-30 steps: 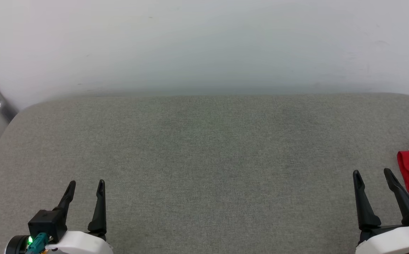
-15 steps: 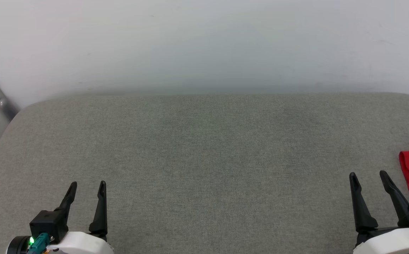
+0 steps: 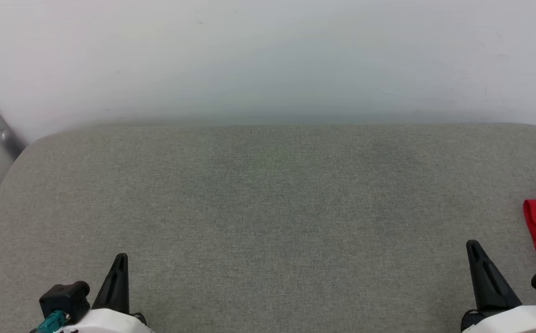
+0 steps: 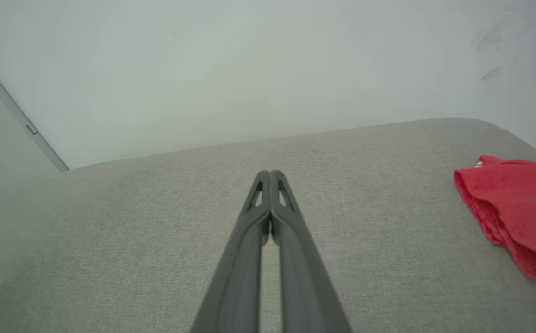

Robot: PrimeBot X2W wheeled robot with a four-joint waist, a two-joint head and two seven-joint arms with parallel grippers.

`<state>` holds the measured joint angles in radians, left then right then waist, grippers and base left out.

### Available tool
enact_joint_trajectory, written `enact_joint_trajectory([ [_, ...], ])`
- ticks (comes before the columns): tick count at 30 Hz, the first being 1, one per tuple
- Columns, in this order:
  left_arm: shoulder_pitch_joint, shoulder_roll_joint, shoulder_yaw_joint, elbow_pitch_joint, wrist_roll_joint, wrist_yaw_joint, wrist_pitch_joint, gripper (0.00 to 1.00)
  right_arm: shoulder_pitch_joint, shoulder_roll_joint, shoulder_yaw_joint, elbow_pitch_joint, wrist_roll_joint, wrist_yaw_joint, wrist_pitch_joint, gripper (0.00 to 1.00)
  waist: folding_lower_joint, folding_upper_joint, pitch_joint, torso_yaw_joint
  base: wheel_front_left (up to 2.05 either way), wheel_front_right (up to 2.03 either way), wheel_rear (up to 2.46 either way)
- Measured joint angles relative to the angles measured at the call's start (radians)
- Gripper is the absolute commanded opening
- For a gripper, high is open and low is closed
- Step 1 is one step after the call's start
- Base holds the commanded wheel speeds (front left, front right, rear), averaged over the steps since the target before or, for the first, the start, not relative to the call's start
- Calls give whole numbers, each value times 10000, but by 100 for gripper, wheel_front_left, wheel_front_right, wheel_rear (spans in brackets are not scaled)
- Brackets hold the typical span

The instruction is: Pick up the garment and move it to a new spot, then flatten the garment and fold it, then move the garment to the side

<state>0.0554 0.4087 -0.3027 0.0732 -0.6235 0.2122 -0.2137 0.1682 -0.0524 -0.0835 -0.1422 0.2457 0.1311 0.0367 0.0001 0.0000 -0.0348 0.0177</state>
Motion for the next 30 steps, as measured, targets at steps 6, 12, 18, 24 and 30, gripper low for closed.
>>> enact_joint_trajectory([
  [6,-78,-270,322,184,-872,-288,267,0,-128,-23,35,355,1225,0,6,0,0,0,20,-10,0,0,0],
  [12,-221,-527,623,337,-1668,-556,497,0,-367,-59,65,658,2330,0,8,0,0,0,38,-19,0,0,0],
  [18,-346,-786,905,500,-2397,-815,715,0,-551,-82,96,938,3388,0,50,0,0,0,57,-28,0,0,0],
  [24,-426,-1028,1181,621,-3076,-1043,924,0,-721,-107,105,1193,4330,0,82,0,0,0,76,-36,0,0,0],
  [30,-571,-1231,1446,717,-3708,-1260,1133,0,-917,-123,121,1444,5233,0,94,0,0,0,95,-45,0,0,0],
])
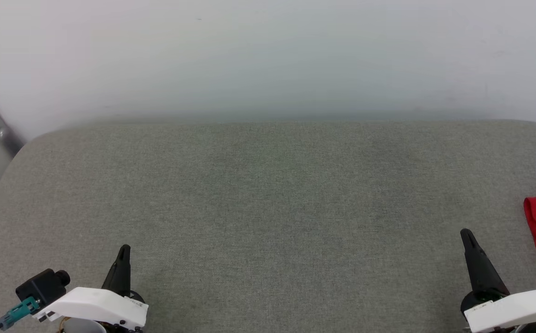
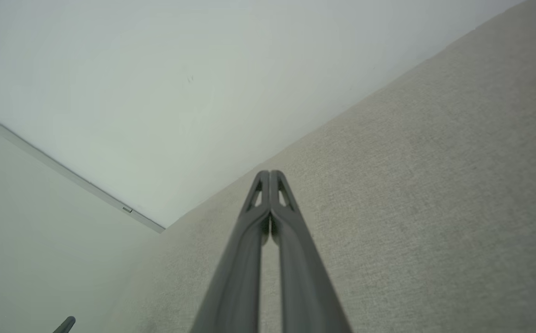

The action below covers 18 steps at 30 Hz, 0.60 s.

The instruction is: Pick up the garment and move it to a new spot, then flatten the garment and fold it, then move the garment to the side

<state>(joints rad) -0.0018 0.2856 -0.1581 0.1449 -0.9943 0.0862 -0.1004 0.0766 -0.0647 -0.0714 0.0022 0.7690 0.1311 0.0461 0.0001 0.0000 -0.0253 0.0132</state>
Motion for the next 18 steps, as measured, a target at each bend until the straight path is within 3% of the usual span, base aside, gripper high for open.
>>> enact_joint_trajectory([
  [18,-239,-594,686,251,-1699,-587,537,0,-468,-38,-4,654,2347,0,86,0,0,-1,57,-26,0,0,0],
])
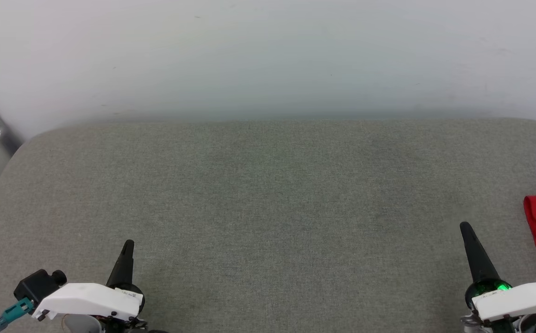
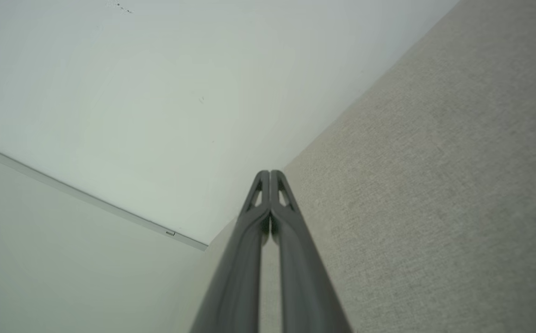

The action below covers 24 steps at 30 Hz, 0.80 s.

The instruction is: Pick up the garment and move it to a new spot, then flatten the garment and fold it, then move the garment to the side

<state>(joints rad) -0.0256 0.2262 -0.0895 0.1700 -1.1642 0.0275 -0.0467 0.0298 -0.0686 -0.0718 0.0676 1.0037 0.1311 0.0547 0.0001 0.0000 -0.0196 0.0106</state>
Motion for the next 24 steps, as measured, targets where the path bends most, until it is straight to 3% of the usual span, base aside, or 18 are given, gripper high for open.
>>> enact_joint_trajectory([
  [24,-314,-748,836,322,-1958,-681,652,0,-547,-10,-40,757,2711,-2,140,0,0,0,82,-38,0,0,0],
])
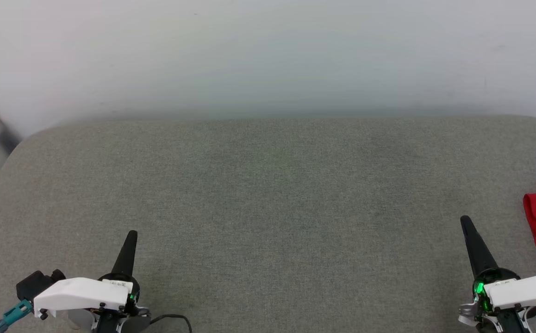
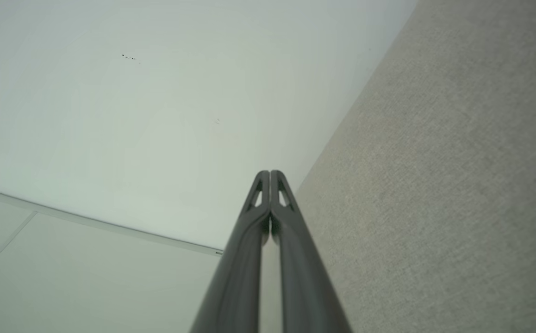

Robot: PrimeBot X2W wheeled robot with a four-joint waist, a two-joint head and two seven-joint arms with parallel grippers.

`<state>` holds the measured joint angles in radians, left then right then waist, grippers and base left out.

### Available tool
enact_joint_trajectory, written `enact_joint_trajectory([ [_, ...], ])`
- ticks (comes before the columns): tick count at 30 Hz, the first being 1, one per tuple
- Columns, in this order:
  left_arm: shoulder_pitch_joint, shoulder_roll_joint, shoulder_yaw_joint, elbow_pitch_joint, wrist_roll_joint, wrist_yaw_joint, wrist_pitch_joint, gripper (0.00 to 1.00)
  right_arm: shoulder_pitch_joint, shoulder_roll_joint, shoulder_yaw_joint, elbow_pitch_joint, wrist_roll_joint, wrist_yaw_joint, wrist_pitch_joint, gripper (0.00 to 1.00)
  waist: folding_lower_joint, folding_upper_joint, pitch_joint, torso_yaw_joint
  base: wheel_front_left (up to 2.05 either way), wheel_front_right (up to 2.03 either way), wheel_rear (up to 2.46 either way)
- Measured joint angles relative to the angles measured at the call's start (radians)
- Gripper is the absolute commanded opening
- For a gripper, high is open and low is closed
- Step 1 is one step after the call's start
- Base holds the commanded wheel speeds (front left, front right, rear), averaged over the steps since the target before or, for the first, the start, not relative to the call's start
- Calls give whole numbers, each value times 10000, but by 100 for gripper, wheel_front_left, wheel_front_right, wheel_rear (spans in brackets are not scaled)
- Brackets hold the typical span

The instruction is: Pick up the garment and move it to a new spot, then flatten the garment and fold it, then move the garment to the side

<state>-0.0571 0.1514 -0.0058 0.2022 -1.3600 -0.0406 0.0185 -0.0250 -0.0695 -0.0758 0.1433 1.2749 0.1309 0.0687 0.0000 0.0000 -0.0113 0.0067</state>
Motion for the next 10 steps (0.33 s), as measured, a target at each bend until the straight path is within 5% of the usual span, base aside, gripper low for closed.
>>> enact_joint_trajectory([
  [10,-112,-226,270,109,-633,-215,228,0,-179,0,-31,257,880,0,38,0,0,0,31,-14,0,0,0],
])
